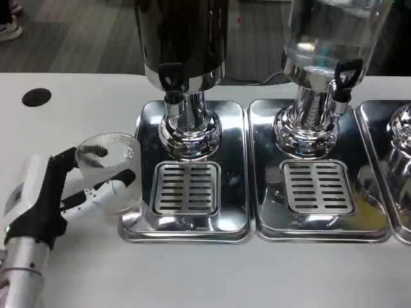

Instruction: Grasp the cup under the faucet to collect the drink, then remove the cup.

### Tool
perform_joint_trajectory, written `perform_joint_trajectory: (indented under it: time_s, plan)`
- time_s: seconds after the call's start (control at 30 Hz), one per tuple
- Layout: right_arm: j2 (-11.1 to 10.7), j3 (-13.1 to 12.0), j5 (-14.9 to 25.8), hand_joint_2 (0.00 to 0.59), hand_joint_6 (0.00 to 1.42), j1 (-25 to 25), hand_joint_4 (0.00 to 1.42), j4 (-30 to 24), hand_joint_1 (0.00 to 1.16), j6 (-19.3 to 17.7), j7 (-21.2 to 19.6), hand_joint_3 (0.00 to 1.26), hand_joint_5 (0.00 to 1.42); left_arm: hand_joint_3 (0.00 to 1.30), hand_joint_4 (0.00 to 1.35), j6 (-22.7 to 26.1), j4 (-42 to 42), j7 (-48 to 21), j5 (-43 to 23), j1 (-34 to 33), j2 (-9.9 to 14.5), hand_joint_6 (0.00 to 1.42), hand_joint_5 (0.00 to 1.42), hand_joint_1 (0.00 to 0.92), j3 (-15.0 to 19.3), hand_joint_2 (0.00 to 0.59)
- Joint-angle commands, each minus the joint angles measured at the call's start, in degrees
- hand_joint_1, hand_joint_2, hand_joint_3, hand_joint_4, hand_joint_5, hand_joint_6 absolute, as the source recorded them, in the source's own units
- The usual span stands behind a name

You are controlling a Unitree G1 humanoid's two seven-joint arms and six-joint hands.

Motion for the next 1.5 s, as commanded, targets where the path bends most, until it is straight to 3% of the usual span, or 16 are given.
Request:
perform_joint_trajectory:
  time_s: [0.03, 0.6, 0.9, 1.2, 1.5]
  plan:
    - [0.22, -0.69, 0.56, 0.58, 0.18, 0.52, 0.34, -0.19, 0.62, -1.09, -0.02, 0.44, 0.29, 0.49, 0.55, 1.53, 0.0, 0.69, 1.45, -2.96, -0.81, 0.32, 0.37, 0.344, -1.58, 0.163]
    - [0.43, -1.6, 1.1, 0.58, 0.18, 1.02, 0.34, -0.11, 0.62, -1.88, 0.17, 0.44, 0.29, 0.49, 0.55, 1.79, -1.24, 1.97, 4.61, -2.67, -1.99, 0.33, 0.39, 0.349, -5.72, 0.167]
    - [0.51, -1.46, 1.11, 0.58, 0.18, 0.83, 0.34, 0.34, 0.62, -1.93, 0.19, 0.44, 0.29, 0.5, 0.56, 2.27, -3.77, 1.43, 3.02, -1.22, -3.26, 0.33, 0.39, 0.352, -5.51, 0.171]
    - [0.5, -1.56, 1.15, 0.58, 0.18, 1.11, 0.34, 0.29, 0.62, -2.35, 0.23, 0.44, 0.29, 0.5, 0.57, 4.42, -1.17, 0.2, 1.37, -5.24, -2.97, 0.34, 0.39, 0.355, -4.92, 0.173]
    - [0.62, -2.02, 1.37, 0.58, 0.18, 1.68, 0.34, -0.07, 0.62, -2.84, 0.36, 0.44, 0.29, 0.51, 0.57, 4.72, 3.09, 1.27, 2.43, -8.16, -4.83, 0.34, 0.4, 0.352, -6.87, 0.176]
